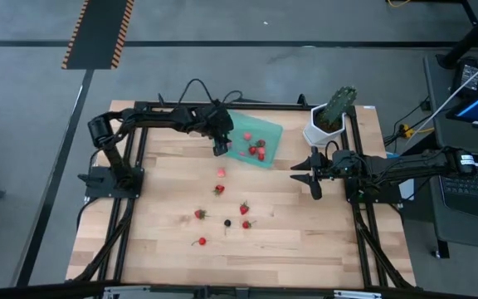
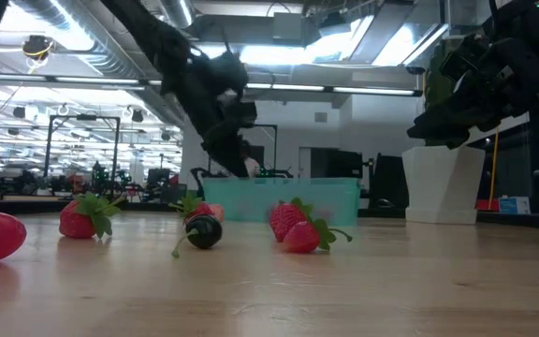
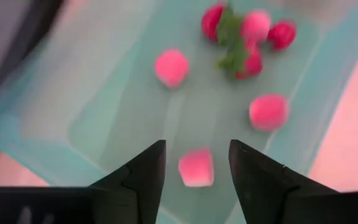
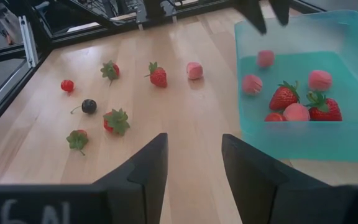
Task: Pick and placing Produce into tupperware
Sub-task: Put the pink peach into the light blue bin
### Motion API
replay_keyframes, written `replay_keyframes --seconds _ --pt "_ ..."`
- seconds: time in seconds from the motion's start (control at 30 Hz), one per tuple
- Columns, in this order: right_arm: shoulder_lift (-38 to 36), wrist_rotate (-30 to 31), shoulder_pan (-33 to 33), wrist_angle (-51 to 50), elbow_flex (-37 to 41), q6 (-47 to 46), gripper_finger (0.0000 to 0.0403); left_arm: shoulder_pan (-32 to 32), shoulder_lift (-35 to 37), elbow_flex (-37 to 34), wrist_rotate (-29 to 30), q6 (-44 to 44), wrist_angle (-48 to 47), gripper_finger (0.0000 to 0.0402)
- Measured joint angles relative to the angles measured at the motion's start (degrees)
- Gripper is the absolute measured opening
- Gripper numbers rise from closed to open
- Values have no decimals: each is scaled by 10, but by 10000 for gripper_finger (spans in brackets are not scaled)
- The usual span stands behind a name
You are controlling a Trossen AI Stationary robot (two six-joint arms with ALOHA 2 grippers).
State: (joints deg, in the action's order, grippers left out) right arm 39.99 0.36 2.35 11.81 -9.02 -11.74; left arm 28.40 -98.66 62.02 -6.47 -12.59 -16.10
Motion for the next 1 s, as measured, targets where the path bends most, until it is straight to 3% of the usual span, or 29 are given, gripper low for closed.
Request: replay_keyframes --seconds 0.27,0.47,0.63,1.0 --pt "0 0 0 -1 0 0 154 -20 97 0 -18 6 -16 143" --pt "0 0 0 -4 0 -1 154 -54 151 0 -18 40 -99 133" --pt "0 0 0 -5 0 -1 154 -100 164 0 -18 65 -174 128" --pt "0 0 0 -1 0 -2 154 -190 164 0 -18 65 -178 102"
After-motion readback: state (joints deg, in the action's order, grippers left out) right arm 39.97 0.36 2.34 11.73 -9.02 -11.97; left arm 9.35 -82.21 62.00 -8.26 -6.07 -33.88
